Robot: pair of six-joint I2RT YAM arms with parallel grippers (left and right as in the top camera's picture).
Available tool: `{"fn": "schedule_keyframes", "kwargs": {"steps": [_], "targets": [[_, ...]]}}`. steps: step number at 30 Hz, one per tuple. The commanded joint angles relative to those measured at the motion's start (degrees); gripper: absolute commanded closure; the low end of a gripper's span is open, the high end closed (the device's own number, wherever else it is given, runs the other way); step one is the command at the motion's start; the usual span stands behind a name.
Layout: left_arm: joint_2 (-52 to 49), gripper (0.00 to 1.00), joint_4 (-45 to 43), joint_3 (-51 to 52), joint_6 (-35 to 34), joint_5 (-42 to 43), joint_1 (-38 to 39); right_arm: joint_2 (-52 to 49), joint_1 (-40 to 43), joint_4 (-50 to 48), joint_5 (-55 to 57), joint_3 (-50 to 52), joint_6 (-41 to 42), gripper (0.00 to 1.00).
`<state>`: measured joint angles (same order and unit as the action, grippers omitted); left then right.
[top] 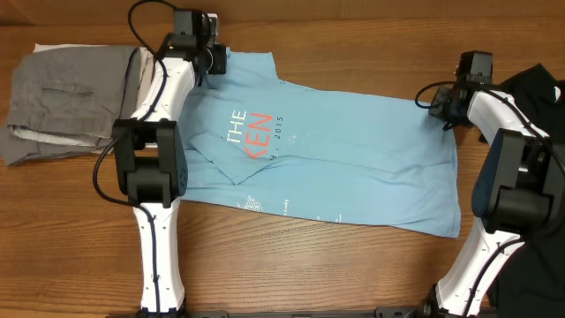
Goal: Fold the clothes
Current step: 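Fold the top edge down toward the bottom with both grippers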
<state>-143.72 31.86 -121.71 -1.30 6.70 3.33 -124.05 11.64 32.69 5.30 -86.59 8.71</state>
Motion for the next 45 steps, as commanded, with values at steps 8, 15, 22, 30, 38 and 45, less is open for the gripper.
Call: {"fn": "schedule_keyframes", "kwargs": {"steps": [8, 15, 22, 30, 38, 45], "targets": [[14.64, 0.96, 18.82, -1.95, -3.65, 0.22, -1.31, 10.23, 0.22, 9.42, -6.27, -0.87, -0.22, 0.96], [18.14, 0.96, 32.17, -1.95, -10.38, -1.31, -3.30, 15.45, 0.24, 20.44, -6.23, -0.87, 0.48, 0.96], [20.33, 0.96, 42.64, -1.92, -10.49, -1.84, -4.55, 16.81, 0.22, 31.41, -4.72, -0.81, 8.04, 0.96], [20.31, 0.96, 51.58, -1.22, -14.49, -4.98, -6.32, 17.77, 0.22, 41.13, 0.24, -0.81, 16.52, 0.96], [20.33, 0.96, 59.12, -0.68, -16.55, -5.22, -6.32, 18.53, 0.37, 50.07, 3.06, -0.81, 21.42, 0.96], [20.33, 0.96, 63.43, 3.13, -16.94, -6.05, -6.12, 19.26, 0.35, 46.82, 3.02, 7.13, 21.99, 0.96]]}}
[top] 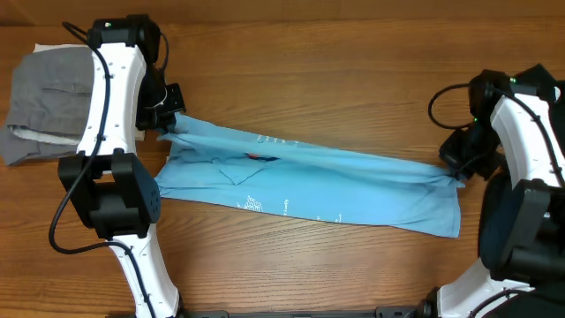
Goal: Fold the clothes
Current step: 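Fold the top edge down toward the bottom with both grippers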
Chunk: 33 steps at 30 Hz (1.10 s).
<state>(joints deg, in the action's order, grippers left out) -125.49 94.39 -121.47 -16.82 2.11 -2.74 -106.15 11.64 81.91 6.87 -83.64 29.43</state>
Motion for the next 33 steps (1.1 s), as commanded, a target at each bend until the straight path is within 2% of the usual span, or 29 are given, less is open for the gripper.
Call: {"fn": "schedule_keyframes", "kwargs": {"steps": [1, 9, 15, 16, 18, 20, 24, 27, 29, 30, 31, 32, 33], "targets": [[2.10, 0.96, 1.01, 3.89, -1.42, -1.49, 0.13, 1.36, 0.33, -3.50, 1.44, 5.53, 1.99, 0.96], [2.08, 0.96, -3.48, 20.70, -1.36, -4.09, 0.50, 1.36, 0.39, -5.51, 4.22, 11.47, 4.17, 0.96], [2.08, 0.96, -8.33, 26.75, -0.37, -4.20, 0.50, 1.36, 0.61, -9.68, 4.90, 15.47, 5.33, 0.96], [2.10, 0.87, -8.33, 26.58, 0.11, -4.20, 0.50, 1.36, 0.61, -9.22, 4.90, 15.30, 5.25, 0.95], [2.10, 0.71, -7.48, 25.38, 0.61, -4.15, 0.39, 1.36, 0.66, -7.48, 4.83, 14.38, 4.72, 0.80], [2.10, 0.60, -4.87, 21.44, 1.03, -3.72, -0.04, 1.36, 0.66, -3.85, 4.63, 11.02, 4.66, 0.46], [2.45, 0.56, 0.81, 10.03, 1.05, -1.68, -0.59, 1.38, 0.66, 2.54, 0.00, 2.16, -0.96, 0.42], [4.15, 0.56, 2.19, -0.02, 1.86, 4.07, 0.28, 1.38, -0.98, 7.21, -16.09, -4.90, -14.23, 0.43], [5.03, 0.58, 0.94, -0.90, 2.75, 6.93, 1.66, 1.42, -2.69, 7.78, -18.12, -4.96, -16.17, 0.49], [5.03, 0.67, 0.35, -0.66, 3.98, 7.67, 3.02, 1.42, -4.07, 7.39, -18.12, -4.17, -16.17, 0.71], [4.87, 0.77, -0.26, 0.00, 4.48, 7.65, 4.00, 1.42, -5.11, 6.95, -18.10, -3.45, -16.15, 0.87], [4.85, 0.91, -1.68, 1.57, 5.03, 7.58, 5.31, 1.42, -6.56, 5.55, -18.08, -2.03, -15.96, 0.96], [4.85, 0.96, -2.78, 2.71, 5.07, 7.56, 5.90, 1.42, -7.17, 4.90, -17.92, -1.27, -15.93, 0.96]]}}
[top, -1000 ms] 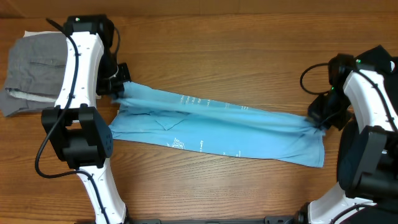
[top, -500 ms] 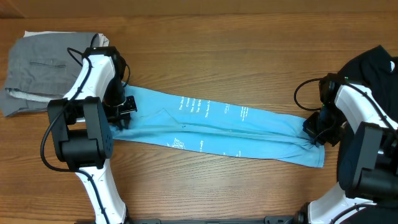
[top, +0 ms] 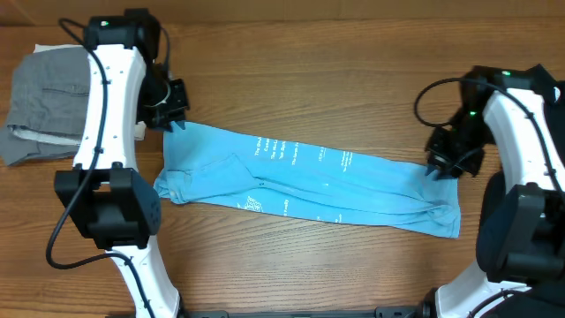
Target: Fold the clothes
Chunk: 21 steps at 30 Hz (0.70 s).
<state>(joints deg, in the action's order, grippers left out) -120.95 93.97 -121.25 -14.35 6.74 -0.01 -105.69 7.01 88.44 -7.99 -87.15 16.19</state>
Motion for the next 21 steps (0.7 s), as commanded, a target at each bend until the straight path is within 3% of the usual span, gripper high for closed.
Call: {"fn": "schedule_keyframes", "kwargs": {"steps": [1, 5, 11, 16, 21], "targets": [[0.31, 0.96, -5.14, 5.44, 2.60, 2.89, 4.39, 0.96, -3.58, -3.39, -2.21, 3.98, -2.38, 0.96], [0.31, 0.96, -13.64, 15.54, 2.56, 1.68, 6.23, 0.96, -4.15, -9.84, 6.51, 10.14, 5.51, 0.96], [0.31, 0.96, -24.44, 29.88, 2.32, -1.62, 5.90, 0.94, -3.72, -18.80, 7.04, 19.52, 8.17, 0.96], [0.31, 0.96, -26.67, 33.90, 1.66, -5.68, 5.68, 0.94, -3.72, -19.63, 10.21, 25.22, 14.19, 0.96], [0.31, 0.96, -27.36, 33.92, 1.44, -5.68, 4.79, 0.94, -3.72, -26.69, 10.47, 34.53, 17.07, 0.96]]}}
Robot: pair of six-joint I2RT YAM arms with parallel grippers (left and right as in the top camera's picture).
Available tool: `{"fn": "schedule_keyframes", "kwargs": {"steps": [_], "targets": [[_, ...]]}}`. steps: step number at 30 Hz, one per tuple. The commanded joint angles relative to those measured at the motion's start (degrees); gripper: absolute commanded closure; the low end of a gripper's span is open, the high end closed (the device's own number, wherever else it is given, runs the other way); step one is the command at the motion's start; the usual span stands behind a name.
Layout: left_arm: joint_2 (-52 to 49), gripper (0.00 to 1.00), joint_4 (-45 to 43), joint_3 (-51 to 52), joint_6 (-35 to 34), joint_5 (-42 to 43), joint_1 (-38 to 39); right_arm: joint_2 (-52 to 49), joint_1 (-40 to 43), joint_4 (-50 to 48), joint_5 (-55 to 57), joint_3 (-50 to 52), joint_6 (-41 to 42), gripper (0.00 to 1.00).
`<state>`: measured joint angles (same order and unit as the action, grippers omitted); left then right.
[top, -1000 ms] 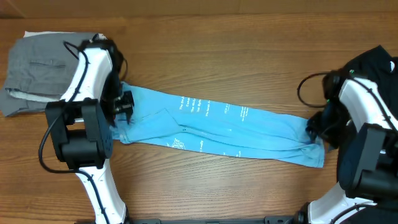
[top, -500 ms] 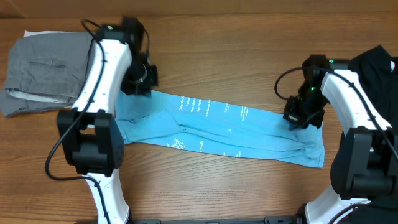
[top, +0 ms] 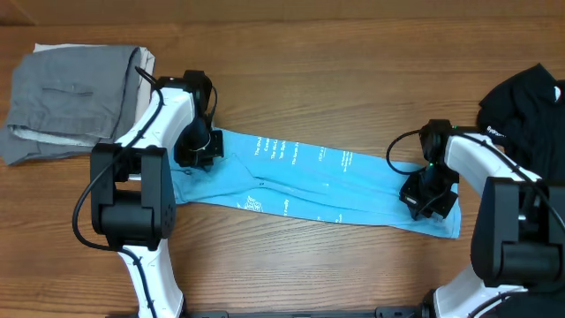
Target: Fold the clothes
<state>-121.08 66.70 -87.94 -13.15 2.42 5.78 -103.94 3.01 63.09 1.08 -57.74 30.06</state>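
Note:
A light blue T-shirt (top: pixel 318 181) lies folded into a long strip across the middle of the wooden table, white lettering showing on top. My left gripper (top: pixel 198 152) is low over the strip's left end, touching or nearly touching the cloth. At the strip's right end my right gripper (top: pixel 427 198) sits down on the cloth, close to the near right corner. The arms' black heads hide both pairs of fingers, so whether either holds cloth does not show.
A stack of folded grey clothes (top: pixel 71 93) on a white garment lies at the far left. A crumpled black garment (top: pixel 530 102) sits at the far right edge. Bare wood (top: pixel 309 71) lies behind and in front of the strip.
Both grippers have come nearer and slightly inward, from the strip's far corners onto its two ends. The blue strip lies much as it did.
At first the blue shirt lay spread flat, print up, with a gripper at each far corner. Then both grippers held the far edge over the shirt's middle. Then the shirt lay as a folded strip with the grippers at its far corners. Now they rest on its ends.

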Motion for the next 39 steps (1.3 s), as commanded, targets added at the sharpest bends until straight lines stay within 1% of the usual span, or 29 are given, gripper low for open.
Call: {"fn": "schedule_keyframes", "kwargs": {"steps": [1, 4, 6, 7, 11, 14, 15, 17, 19, 21, 24, 25, 26, 28, 30, 32, 34, 35, 39], "targets": [[0.44, 0.96, -0.02, 0.61, 0.24, -1.36, -1.20, -0.81, 0.28, 0.07, 0.63, 5.27, 3.15, 0.96], [0.44, 0.96, 0.04, 0.61, 0.20, -1.31, -1.79, -0.79, 0.28, 5.81, 2.08, 2.78, 2.95, 0.96], [0.44, 0.96, 0.04, 0.61, -0.20, -1.31, -2.14, -0.66, 0.28, 9.40, 2.73, -0.63, 2.99, 0.96], [0.44, 0.96, 0.04, 0.61, -0.20, -1.27, -2.34, -0.28, 0.28, 11.82, 2.78, -4.02, 2.97, 0.96], [0.44, 0.96, 0.02, 0.61, -0.20, -1.27, -2.40, 1.64, 0.28, 16.44, 2.78, -12.96, 2.73, 0.96], [0.44, 0.96, -0.11, 0.39, -0.13, 0.96, -2.40, 3.13, 0.79, 17.40, 3.82, -15.32, 2.75, 0.96], [0.46, 0.96, -0.13, 0.11, 0.00, 1.73, -2.40, 3.28, 1.86, 17.25, 3.82, -15.30, 2.75, 0.96], [0.46, 0.91, 0.13, -1.62, 1.70, 4.13, -2.40, 3.28, 5.49, 17.22, 3.67, -15.13, 2.51, 0.96], [0.83, 0.90, 0.87, -3.58, 2.67, 5.22, -2.51, 3.28, 8.79, 17.18, 1.16, -15.10, -0.66, 0.92], [1.88, 0.88, 1.92, -5.66, 2.47, 5.22, -3.02, 3.28, 12.41, 17.20, -3.28, -15.08, -5.31, 0.89], [4.39, 0.87, 3.32, -6.73, 1.95, 6.32, -4.52, 3.28, 14.95, 17.42, -4.24, -15.08, -6.10, 0.87], [5.86, 0.85, 4.63, -6.71, 0.68, 6.47, -5.49, 3.28, 15.58, 17.38, -4.20, -15.08, -6.12, 0.87], [6.32, 0.85, 5.35, -6.71, 0.44, 6.34, -5.79, 3.28, 15.72, 17.35, -4.20, -15.08, -6.12, 0.87], [6.86, 0.90, 9.11, -6.64, 0.50, 6.03, -6.58, 3.28, 15.72, 17.53, -4.42, -15.08, -6.14, 0.86], [6.88, 0.94, 10.88, -5.92, 1.05, 6.08, -6.36, 3.28, 15.30, 18.05, -6.03, -14.97, -7.19, 0.86], [6.88, 0.95, 9.44, -5.22, 1.18, 6.58, -5.33, 3.28, 14.03, 18.49, -10.95, -13.92, -10.99, 0.87], [6.88, 0.95, 8.28, -5.16, 1.16, 6.62, -4.61, 3.28, 13.07, 18.27, -11.23, -12.41, -11.26, 0.89], [6.84, 0.96, 7.08, -5.09, 1.16, 6.40, -4.04, 3.28, 12.39, 16.44, -11.28, -9.75, -10.99, 0.93], [6.75, 0.96, 5.16, -3.54, 1.03, 5.97, -3.34, 3.21, 10.95, 8.63, -12.79, -1.81, -10.34, 0.96]]}}
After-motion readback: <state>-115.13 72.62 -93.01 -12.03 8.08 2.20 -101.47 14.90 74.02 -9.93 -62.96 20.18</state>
